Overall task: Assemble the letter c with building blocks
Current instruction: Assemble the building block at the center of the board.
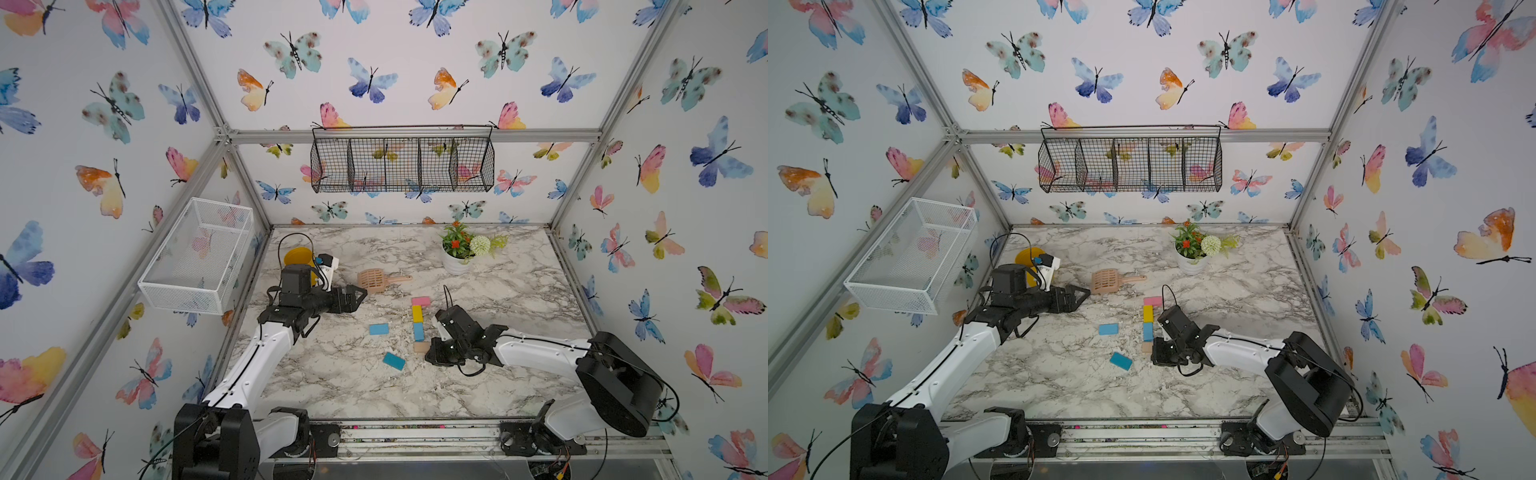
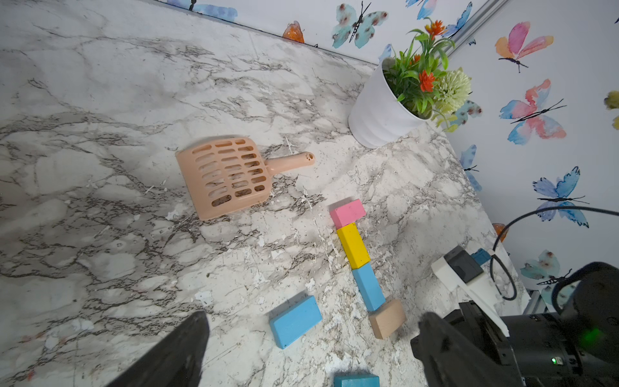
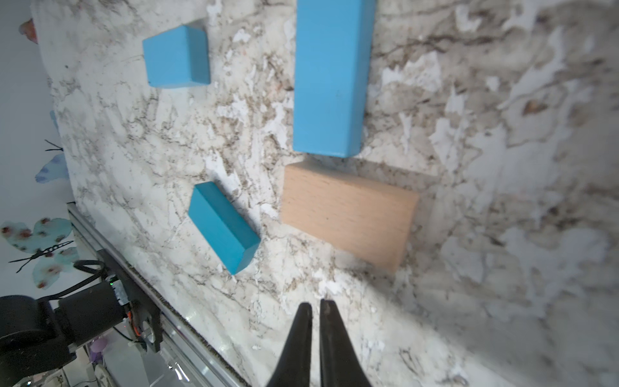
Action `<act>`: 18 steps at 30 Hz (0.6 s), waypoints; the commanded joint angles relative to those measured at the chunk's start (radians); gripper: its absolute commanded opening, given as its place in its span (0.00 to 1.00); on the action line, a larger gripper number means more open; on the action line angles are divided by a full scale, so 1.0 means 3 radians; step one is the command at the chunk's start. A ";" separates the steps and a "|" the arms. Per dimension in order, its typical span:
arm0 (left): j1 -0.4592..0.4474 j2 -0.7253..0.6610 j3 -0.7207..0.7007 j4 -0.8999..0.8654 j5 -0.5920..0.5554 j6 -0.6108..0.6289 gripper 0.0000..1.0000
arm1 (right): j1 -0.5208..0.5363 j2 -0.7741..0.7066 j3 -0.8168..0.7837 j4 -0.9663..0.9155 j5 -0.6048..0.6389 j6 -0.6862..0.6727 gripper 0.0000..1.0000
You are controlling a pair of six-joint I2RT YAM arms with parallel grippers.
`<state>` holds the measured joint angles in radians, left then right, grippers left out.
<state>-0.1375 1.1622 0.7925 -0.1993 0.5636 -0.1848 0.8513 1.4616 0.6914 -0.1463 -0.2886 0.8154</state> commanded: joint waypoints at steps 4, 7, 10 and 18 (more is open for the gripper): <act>-0.0196 -0.0121 -0.0025 -0.0066 -0.0233 0.0111 0.98 | -0.0012 -0.0197 0.0175 -0.0347 -0.0038 -0.0406 0.32; -0.0238 -0.0251 -0.0030 -0.0215 -0.0369 -0.0043 0.98 | -0.0015 -0.0255 0.0257 -0.0502 0.0128 -0.0423 0.36; -0.0247 -0.0478 -0.0126 -0.0317 -0.0444 -0.0254 0.98 | -0.0011 -0.0306 0.0205 -0.0402 0.0161 -0.0376 0.38; -0.0411 -0.0825 -0.0408 -0.0368 -0.0596 -0.0297 0.99 | -0.0014 -0.0091 0.0021 0.0079 -0.0170 -0.0255 0.34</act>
<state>-0.2516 0.9150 0.6922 -0.2794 0.4141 -0.2779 0.8513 1.4075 0.7265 -0.1753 -0.3038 0.7246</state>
